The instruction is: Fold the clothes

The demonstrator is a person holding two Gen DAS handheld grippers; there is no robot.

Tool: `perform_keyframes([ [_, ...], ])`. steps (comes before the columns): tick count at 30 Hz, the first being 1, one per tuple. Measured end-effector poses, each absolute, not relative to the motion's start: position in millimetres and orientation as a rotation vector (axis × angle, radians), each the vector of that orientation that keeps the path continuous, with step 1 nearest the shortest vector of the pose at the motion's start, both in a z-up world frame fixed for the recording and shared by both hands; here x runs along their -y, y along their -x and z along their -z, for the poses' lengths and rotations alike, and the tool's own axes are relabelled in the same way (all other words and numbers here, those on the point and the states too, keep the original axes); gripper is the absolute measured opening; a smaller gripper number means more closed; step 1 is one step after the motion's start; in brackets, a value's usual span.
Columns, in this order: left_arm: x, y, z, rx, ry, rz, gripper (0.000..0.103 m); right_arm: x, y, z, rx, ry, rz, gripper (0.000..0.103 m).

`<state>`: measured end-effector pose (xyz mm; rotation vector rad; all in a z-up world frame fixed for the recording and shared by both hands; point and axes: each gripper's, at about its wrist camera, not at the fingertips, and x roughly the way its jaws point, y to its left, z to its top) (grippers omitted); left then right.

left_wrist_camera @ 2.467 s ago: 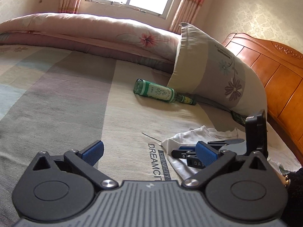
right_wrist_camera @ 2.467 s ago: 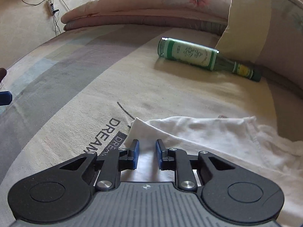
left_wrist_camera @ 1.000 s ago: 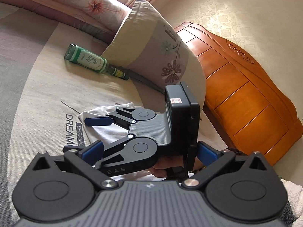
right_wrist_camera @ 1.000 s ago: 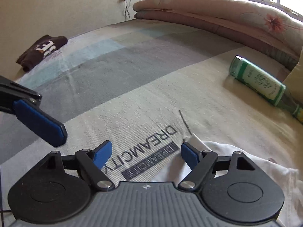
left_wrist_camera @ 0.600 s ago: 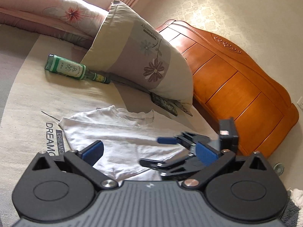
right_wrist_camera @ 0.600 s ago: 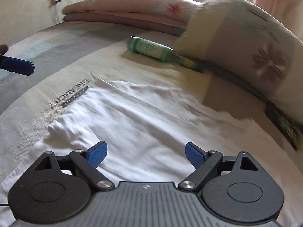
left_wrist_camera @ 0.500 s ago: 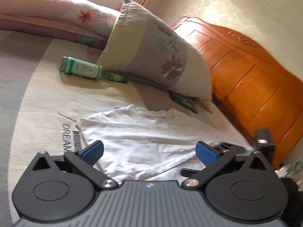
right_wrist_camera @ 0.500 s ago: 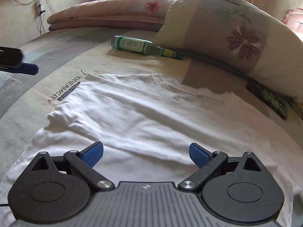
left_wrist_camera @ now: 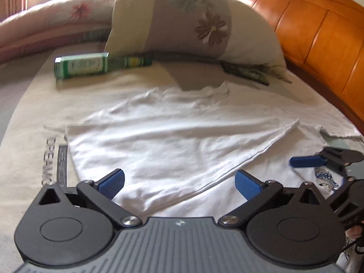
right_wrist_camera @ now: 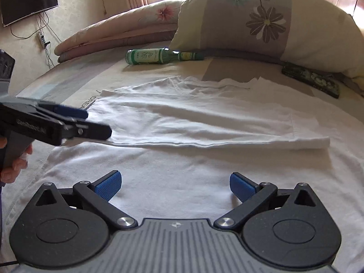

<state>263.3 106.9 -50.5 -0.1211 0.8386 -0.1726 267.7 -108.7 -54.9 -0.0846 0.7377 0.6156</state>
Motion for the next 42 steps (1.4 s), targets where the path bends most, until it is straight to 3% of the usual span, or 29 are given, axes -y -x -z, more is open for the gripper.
perform_keyframes([
  [5, -120, -240, 58, -0.878, 0.222, 0.128, 0.102, 127, -275, 51, -0.746, 0.014, -0.564, 0.103],
  [9, -112, -233, 46, -0.93, 0.153, 0.116, 0.102, 137, -281, 50, -0.752, -0.04, -0.555, 0.103],
  [15, -104, -247, 34, -0.85, 0.151, 0.15, 0.102, 156, -294, 53, -0.754, -0.141, -0.546, 0.103],
  [20, -108, -250, 60, -0.903, 0.128, 0.105, 0.102, 184, -316, 66, -0.805, -0.329, -0.517, 0.103],
  [24, -107, -244, 45, -0.881, 0.124, 0.132, 0.102, 192, -319, 68, -0.796, -0.398, -0.516, 0.103],
  [34, -81, -323, -1, -0.884, 0.224, 0.25, 0.102, 134, -304, 38, -0.524, -0.016, -0.627, 0.103],
  [42, -33, -379, 17, -1.021, 0.368, 0.403, 0.102, 118, -331, 73, -0.713, 0.023, -0.67, 0.103],
])
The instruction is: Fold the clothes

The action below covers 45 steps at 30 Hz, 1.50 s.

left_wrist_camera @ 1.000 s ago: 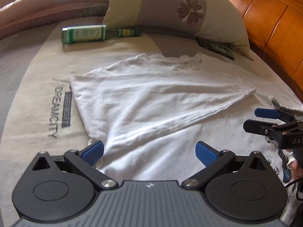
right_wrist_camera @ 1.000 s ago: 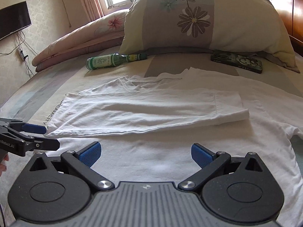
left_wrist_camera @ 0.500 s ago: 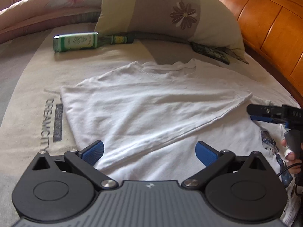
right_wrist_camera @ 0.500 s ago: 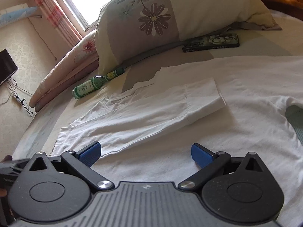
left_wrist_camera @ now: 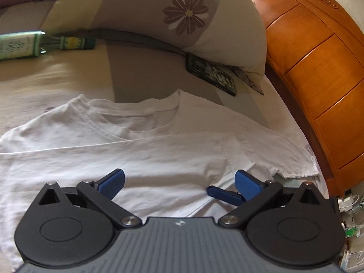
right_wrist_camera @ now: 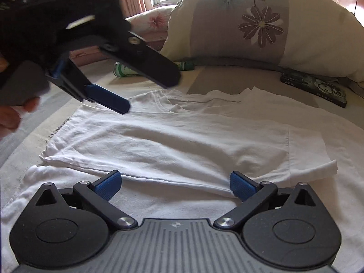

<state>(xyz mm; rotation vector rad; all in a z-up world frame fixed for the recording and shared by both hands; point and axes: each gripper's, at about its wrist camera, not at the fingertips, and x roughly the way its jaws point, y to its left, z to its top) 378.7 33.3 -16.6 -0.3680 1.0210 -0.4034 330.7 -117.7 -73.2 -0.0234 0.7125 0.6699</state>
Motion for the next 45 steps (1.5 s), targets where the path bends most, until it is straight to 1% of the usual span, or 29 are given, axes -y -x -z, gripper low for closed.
perform_keyframes([
  [5, 1, -415, 54, -1.122, 0.496, 0.506, 0.102, 123, -331, 75, -0.714, -0.004, -0.689, 0.103],
  [7, 11, -427, 65, -1.137, 0.479, 0.492, 0.102, 121, -329, 75, -0.714, 0.013, -0.685, 0.103],
  [10, 17, -442, 63, -1.079, 0.46, 0.471, 0.102, 119, -328, 74, -0.714, 0.02, -0.682, 0.103],
  [15, 22, -454, 51, -1.078, 0.444, 0.428, 0.102, 120, -327, 74, -0.712, 0.006, -0.687, 0.103],
  [19, 31, -442, 38, -1.088, 0.476, 0.561, 0.102, 120, -326, 72, -0.714, 0.007, -0.685, 0.103],
  [22, 52, -443, 42, -1.131, 0.449, 0.664, 0.102, 118, -326, 73, -0.712, 0.023, -0.678, 0.103],
  [26, 75, -459, 63, -1.178, 0.38, 0.645, 0.102, 120, -326, 73, -0.713, 0.016, -0.681, 0.103],
  [29, 68, -471, 56, -1.112, 0.383, 0.557, 0.102, 121, -326, 73, -0.713, 0.007, -0.684, 0.103],
  [31, 56, -475, 48, -1.099, 0.399, 0.495, 0.102, 121, -326, 73, -0.713, 0.007, -0.685, 0.103],
  [35, 23, -453, 21, -1.077, 0.403, 0.486, 0.102, 122, -325, 73, -0.714, 0.007, -0.687, 0.103],
  [39, -15, -424, 22, -1.12, 0.436, 0.463, 0.102, 123, -326, 73, -0.716, 0.006, -0.684, 0.103],
  [42, -29, -421, 44, -1.167, 0.444, 0.404, 0.102, 123, -328, 72, -0.714, 0.013, -0.679, 0.103],
  [45, -41, -429, 58, -1.13, 0.48, 0.363, 0.102, 124, -327, 72, -0.712, 0.015, -0.679, 0.103],
])
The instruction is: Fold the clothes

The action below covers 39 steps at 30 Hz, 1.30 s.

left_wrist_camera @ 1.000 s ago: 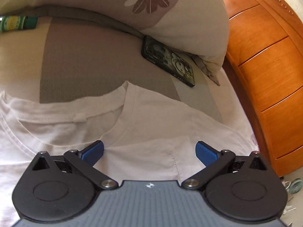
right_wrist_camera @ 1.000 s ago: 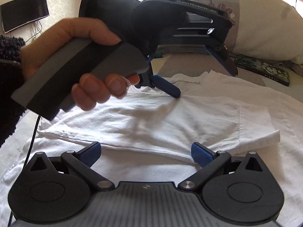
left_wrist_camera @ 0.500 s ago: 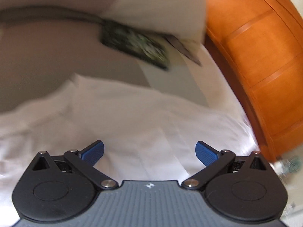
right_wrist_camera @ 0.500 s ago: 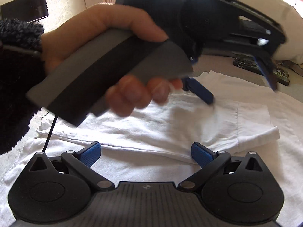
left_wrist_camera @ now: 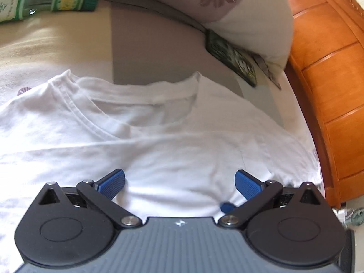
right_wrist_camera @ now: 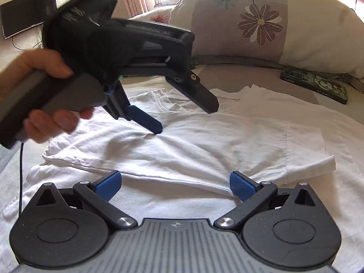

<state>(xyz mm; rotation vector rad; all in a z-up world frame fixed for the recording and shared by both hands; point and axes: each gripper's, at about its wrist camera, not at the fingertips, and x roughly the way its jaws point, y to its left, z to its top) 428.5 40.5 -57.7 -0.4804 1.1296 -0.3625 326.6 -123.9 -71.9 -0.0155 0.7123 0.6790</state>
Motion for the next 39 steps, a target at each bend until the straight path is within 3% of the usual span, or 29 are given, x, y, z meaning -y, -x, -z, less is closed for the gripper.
perform_keyframes([
  [6, -55, -430, 43, -1.067, 0.503, 0.28, 0.102, 125, -328, 73, -0.712, 0.003, -0.683, 0.103],
  [11, -69, -377, 29, -0.99, 0.416, 0.308, 0.102, 124, -329, 72, -0.714, 0.006, -0.683, 0.103],
  [18, -90, -298, 62, -0.946, 0.424, 0.236, 0.102, 123, -330, 72, -0.716, 0.005, -0.683, 0.103],
  [23, -94, -255, 56, -0.878, 0.414, 0.231, 0.102, 122, -329, 72, -0.714, 0.012, -0.679, 0.103],
  [28, -98, -264, 44, -0.81, 0.368, 0.203, 0.102, 120, -329, 72, -0.713, 0.027, -0.675, 0.103],
  [32, -121, -283, 57, -0.874, 0.427, 0.134, 0.102, 123, -330, 72, -0.716, 0.008, -0.681, 0.103],
  [39, -176, -282, 64, -0.832, 0.673, 0.08, 0.102, 122, -330, 72, -0.717, 0.014, -0.68, 0.103],
])
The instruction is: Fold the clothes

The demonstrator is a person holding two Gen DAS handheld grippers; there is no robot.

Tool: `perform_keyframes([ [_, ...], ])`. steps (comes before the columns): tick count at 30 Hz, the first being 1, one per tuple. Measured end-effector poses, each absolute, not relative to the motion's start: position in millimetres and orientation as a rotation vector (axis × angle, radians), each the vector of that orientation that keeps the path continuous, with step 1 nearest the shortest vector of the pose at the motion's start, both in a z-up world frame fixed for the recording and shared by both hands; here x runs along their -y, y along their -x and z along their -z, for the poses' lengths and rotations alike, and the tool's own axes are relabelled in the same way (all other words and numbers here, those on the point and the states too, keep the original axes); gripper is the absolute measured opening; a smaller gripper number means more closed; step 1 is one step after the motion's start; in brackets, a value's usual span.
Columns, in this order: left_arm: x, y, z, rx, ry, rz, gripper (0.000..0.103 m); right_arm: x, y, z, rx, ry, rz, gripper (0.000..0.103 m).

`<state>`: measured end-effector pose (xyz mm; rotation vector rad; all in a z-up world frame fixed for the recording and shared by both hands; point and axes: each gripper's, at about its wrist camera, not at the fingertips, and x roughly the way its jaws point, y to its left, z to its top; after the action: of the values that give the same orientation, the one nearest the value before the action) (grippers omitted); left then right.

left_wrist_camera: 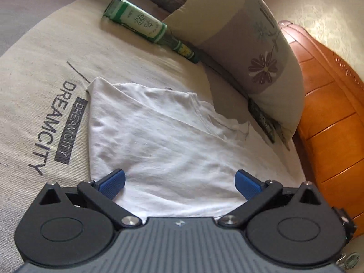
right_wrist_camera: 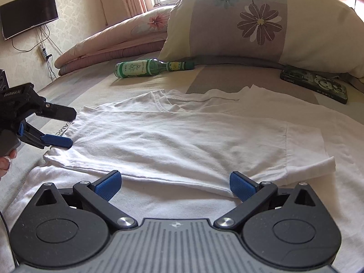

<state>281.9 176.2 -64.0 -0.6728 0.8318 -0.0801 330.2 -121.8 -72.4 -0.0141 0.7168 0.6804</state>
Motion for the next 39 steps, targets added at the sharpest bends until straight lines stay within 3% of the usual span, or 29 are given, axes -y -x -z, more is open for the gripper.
perform_keyframes([
  [6, -171, -280, 45, -0.803, 0.676, 0.124, 0.102, 121, -330, 73, -0.716, 0.023, -0.676, 0.103],
  [12, -166, -270, 61, -0.926, 0.617, 0.068, 0.102, 122, -331, 72, -0.719, 0.014, -0.679, 0.103],
  [20, -173, -298, 22, -0.798, 0.598, 0.081, 0.102, 122, -331, 68, -0.731, 0.005, -0.664, 0.103],
  [28, -196, -345, 67, -0.872, 0.606, -0.08, 0.102, 136, -337, 64, -0.734, -0.094, -0.638, 0.103],
  [35, -214, -340, 54, -0.76, 0.665, -0.086, 0.102, 138, -337, 63, -0.724, -0.104, -0.612, 0.103],
  [39, -205, -353, 61, -0.782, 0.682, -0.004, 0.102, 136, -337, 64, -0.723, -0.094, -0.608, 0.103],
])
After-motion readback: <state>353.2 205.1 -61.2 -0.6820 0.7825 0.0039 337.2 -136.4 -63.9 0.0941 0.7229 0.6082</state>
